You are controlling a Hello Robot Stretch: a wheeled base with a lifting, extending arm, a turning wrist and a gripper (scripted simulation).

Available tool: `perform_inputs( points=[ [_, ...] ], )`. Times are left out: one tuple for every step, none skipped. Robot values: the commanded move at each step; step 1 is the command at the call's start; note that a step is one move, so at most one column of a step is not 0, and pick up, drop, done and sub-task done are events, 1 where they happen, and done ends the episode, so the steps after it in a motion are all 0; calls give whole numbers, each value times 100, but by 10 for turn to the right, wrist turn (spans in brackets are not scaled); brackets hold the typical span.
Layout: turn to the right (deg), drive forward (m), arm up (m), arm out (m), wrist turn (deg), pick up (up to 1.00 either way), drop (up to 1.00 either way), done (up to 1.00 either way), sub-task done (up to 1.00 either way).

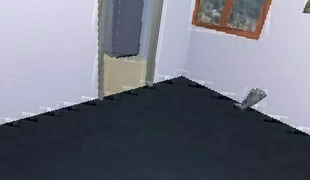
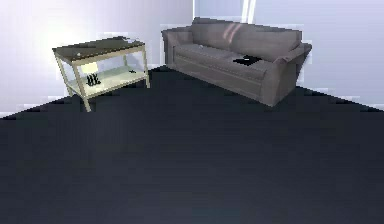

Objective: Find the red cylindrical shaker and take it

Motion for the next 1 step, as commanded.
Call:
perform_inputs(
  points=[
    [0,45,0,0,0,0,0,0,0]
  ],
)
